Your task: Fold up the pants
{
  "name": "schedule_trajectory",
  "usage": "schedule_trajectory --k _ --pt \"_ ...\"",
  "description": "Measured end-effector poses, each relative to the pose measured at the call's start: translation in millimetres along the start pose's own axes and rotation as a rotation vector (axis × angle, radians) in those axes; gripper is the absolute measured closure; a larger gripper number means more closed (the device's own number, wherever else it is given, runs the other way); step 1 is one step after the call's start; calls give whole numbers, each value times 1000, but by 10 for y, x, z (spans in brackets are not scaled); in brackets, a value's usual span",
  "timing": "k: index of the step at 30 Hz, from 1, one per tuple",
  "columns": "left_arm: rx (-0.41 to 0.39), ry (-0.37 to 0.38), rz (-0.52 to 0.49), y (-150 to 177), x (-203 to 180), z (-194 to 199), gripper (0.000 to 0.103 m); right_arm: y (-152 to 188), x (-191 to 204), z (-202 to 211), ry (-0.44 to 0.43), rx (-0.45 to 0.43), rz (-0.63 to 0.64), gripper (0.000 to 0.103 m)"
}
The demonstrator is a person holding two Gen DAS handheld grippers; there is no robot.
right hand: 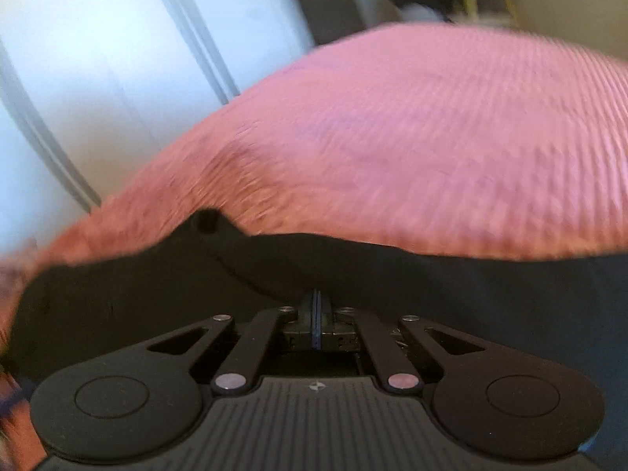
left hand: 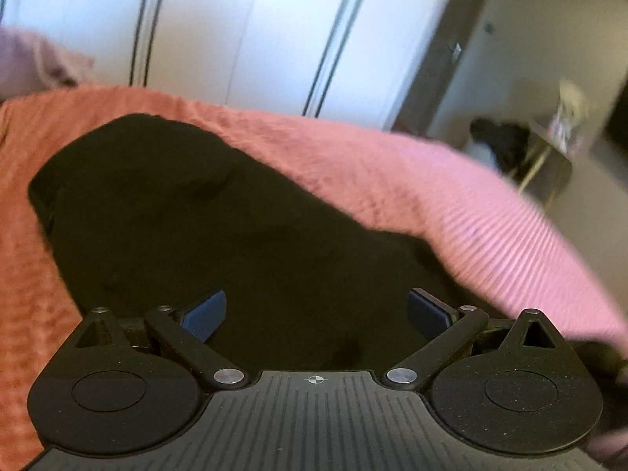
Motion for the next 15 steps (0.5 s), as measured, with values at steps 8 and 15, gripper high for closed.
schedule_trajectory --k 8,15 --pt "90 -115 -72 135 -5 -281 2 8 -1048 774 116 7 -219 82" --pt "94 -145 -156 190 -117 -303 1 244 -2029 1053 9 54 -628 81"
Point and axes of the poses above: each gripper's, at about its wrist camera, not at the fingertips, and z roughly against the way its jaws point, x to its left, y to its underside, the point moved 7 cm from there along -z, roughly the way its jaws point, and after that the axes turned 4 degrees about y, right-handed, at the moved point
